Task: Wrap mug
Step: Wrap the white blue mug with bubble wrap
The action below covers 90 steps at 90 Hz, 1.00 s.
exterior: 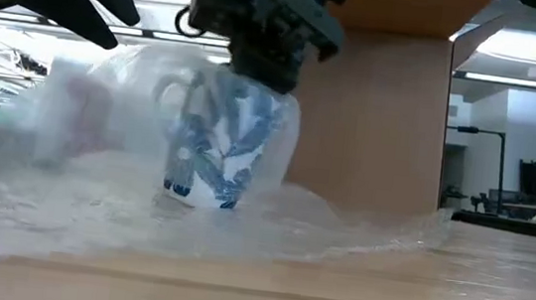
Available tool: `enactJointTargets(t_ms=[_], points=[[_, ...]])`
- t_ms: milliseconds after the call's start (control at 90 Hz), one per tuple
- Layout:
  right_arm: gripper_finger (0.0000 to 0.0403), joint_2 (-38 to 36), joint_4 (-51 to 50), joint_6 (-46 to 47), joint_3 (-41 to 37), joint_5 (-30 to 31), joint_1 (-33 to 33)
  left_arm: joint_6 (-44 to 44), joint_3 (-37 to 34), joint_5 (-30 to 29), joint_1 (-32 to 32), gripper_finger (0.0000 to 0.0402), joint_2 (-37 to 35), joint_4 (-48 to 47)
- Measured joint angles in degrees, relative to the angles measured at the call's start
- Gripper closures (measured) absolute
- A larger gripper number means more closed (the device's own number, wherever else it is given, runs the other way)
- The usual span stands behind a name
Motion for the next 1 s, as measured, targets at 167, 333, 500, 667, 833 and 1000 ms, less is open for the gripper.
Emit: enactJointTargets(t_ms=[167,333,500,667,833,1000], points=[[0.0403,-0.3,-1.2,-0.7,0.4,-2.6,0.4,-0.3,0.0,-0.2,0.1,0.0254,0.0,0.1],[0.0403,-0.3,-6.6,-2.5,3.8,-3.6,0.7,-0.2,0.0,-0.3,0.1,0.0254,0.0,0.1],[0.0403,-0.3,-9.9,-4.3,9.0,-3.6,1.5,-0.2,0.0,-0.4,0.1,0.0254,0.0,0.1],[0.0403,-0.3,-12.4,-5.1,14.0,-3.5,1.8,0.2,0.0,-0.4,0.1,0.0254,0.0,0.1],[0.0403,-0.3,-14.2,-6.8,16.0,-3.5,1.8,0.7,0.0,-0.4,0.1,0.0254,0.0,0.1],[0.0403,-0.3,-14.7,-7.4,15.6,-5.9,1.8,0.9,0.0,-0.4,0.1,0.0254,0.0,0.0]])
